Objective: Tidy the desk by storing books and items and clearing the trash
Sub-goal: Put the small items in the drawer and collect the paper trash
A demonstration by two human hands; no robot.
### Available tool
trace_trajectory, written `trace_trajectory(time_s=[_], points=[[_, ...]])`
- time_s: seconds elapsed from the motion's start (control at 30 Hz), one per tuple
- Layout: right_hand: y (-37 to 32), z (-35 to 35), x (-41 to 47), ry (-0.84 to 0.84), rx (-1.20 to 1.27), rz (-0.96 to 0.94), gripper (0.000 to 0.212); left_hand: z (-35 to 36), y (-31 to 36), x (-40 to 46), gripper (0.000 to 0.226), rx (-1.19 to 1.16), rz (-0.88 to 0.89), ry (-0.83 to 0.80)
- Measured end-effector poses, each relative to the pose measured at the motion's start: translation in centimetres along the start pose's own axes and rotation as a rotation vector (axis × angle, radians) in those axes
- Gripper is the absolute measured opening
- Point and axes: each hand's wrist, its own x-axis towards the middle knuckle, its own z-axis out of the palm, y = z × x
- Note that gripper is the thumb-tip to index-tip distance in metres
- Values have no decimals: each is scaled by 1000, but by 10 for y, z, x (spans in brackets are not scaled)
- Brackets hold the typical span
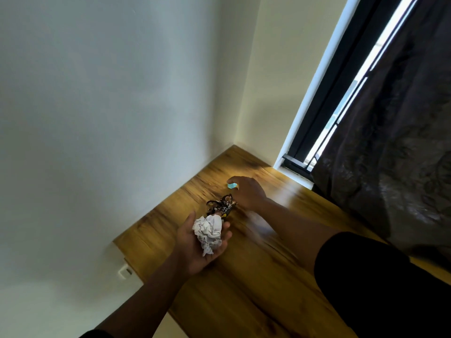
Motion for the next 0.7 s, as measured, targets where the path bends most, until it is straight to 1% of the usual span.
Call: trace_trajectory(time_s=[0.1,0.13,0.2,0.27,0.33,0.43,0.5,0.57,0.7], points=[[0,4,12,-147,-147,33,40,-3,1,0,78,99,-29,0],[1,5,13,-158,-181,41,40,-2,0,-1,77,128,-41,3],[4,6,17,-136,-171,68,43,-1,-2,-1,74,156,-56,-2],[9,6,18,-105,-96,90,49,2,-5,-1,72,166,-57,-11],[12,5,16,-40,5,106,51,4,-9,1,72,165,-62,-18],[10,-2,6,101,133,106,47,10,-15,8,74,129,-77,-11],[7,-8,-6,159,196,65,41,13,-22,14,77,83,-86,10],[5,-11,-22,177,264,6,35,16,-32,20,78,16,-97,31],[-1,-13,-62,119,355,-101,17,21,-47,25,82,-96,-111,7]])
